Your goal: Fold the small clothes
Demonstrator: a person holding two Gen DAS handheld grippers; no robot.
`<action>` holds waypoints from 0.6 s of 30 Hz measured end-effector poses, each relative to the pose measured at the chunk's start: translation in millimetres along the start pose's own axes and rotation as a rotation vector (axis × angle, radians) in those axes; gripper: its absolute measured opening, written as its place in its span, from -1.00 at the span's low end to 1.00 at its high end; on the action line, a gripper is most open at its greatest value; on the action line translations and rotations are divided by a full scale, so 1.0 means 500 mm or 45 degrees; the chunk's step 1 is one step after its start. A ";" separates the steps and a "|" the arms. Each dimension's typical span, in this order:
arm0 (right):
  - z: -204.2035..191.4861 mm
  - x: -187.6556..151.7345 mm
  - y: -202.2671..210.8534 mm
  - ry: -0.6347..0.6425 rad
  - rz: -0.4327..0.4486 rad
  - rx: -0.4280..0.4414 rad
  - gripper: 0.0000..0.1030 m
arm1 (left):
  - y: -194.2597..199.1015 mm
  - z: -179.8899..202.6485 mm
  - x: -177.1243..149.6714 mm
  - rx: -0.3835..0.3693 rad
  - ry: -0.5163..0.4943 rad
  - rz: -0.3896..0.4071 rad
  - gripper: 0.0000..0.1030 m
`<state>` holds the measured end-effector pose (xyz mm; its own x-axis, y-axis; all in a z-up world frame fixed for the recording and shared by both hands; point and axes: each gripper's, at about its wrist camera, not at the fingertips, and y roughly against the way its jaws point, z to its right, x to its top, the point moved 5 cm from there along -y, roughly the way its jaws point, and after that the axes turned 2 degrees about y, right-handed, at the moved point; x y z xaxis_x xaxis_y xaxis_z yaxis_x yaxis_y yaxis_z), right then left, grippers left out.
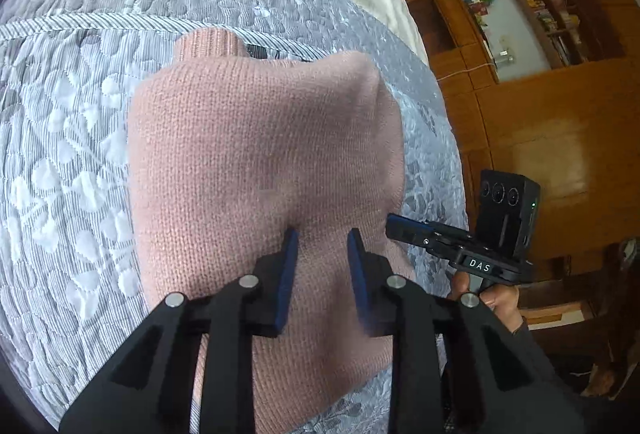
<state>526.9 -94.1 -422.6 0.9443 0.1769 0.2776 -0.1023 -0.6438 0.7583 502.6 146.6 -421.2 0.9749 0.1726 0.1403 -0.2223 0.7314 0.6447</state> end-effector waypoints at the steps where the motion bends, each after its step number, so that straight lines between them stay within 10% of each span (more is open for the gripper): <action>1: -0.003 -0.003 0.012 0.017 0.009 -0.034 -1.00 | 0.011 0.007 -0.002 0.014 -0.009 0.010 -0.47; 7: -0.080 -0.101 0.065 0.148 -0.021 0.051 -0.62 | 0.079 0.041 -0.104 -0.105 -0.071 0.020 -0.33; 14: -0.005 -0.141 0.025 0.055 -0.084 -0.055 -1.00 | 0.015 -0.029 -0.167 0.055 -0.002 -0.059 -0.21; 17: -0.010 -0.118 0.079 0.000 -0.024 0.031 -0.13 | 0.089 -0.002 -0.167 -0.047 -0.002 0.069 0.43; 18: -0.005 -0.107 0.094 -0.024 -0.006 0.061 -0.12 | 0.116 -0.002 -0.170 -0.075 0.005 0.107 0.49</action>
<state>470.7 -132.1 -400.5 0.9505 0.1659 0.2627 -0.0836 -0.6778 0.7305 406.8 174.8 -396.4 0.9529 0.2372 0.1892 -0.3034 0.7516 0.5857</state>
